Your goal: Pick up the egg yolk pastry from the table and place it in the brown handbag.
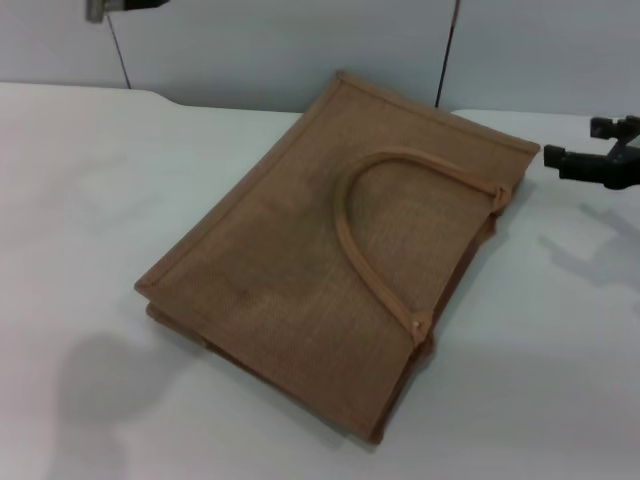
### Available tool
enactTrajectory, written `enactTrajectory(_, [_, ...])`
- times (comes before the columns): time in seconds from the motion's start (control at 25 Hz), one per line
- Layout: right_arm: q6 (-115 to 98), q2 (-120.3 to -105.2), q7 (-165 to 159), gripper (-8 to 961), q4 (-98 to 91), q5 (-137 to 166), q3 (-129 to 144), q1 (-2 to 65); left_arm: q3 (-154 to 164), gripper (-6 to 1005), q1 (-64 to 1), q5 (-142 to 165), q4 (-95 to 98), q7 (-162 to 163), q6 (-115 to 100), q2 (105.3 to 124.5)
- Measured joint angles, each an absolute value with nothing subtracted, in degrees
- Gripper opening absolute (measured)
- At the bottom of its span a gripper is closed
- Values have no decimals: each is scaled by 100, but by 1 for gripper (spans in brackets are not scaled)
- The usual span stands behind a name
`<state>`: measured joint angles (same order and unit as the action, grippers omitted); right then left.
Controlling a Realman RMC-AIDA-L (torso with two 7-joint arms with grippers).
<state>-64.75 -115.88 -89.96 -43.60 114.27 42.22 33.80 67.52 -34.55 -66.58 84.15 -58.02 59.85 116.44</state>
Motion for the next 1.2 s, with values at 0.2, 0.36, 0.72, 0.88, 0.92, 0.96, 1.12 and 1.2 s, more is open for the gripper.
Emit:
enactTrajectory(0.2, [-6362,-11590,-7686,896,-3834,10004,4217,3182,6794,891,-2821,-7869,7828,-7356,5036,11689])
enactTrajectory(0.36, [-6227,-11614,-6362,896,-3268,8900,4179,3061,6797,890,-2568,-9598,6700,-9322,4618,11699])
enactTrajectory(0.72, [-6294,-11621,-3494,896,-1595,6264,4156,3002,7288,876,-2520,-13486,4009,-13790,4864,11712])
enactTrajectory(0.88, [-6261,-11618,-2961,895,-1130,5747,4157,3040,7775,876,-2764,-15067,2749,-15120,5209,11724])
enactTrajectory(0.92, [-6241,-11615,-2841,895,-1040,5596,4157,3045,7856,876,-2819,-15313,2560,-15280,5298,11731])
enactTrajectory(0.96, [-6215,-11615,-2726,895,-965,5467,4157,3060,7937,876,-2874,-15527,2367,-15416,5378,11739])
enactTrajectory(1.12, [-5934,-11612,-2420,895,-762,4909,4157,3165,8165,876,-3136,-16268,1595,-15785,5718,11756])
enactTrajectory(1.2, [-5755,-11607,-2414,895,-717,4765,4157,3198,8185,876,-3241,-16355,1329,-15814,5809,11755])
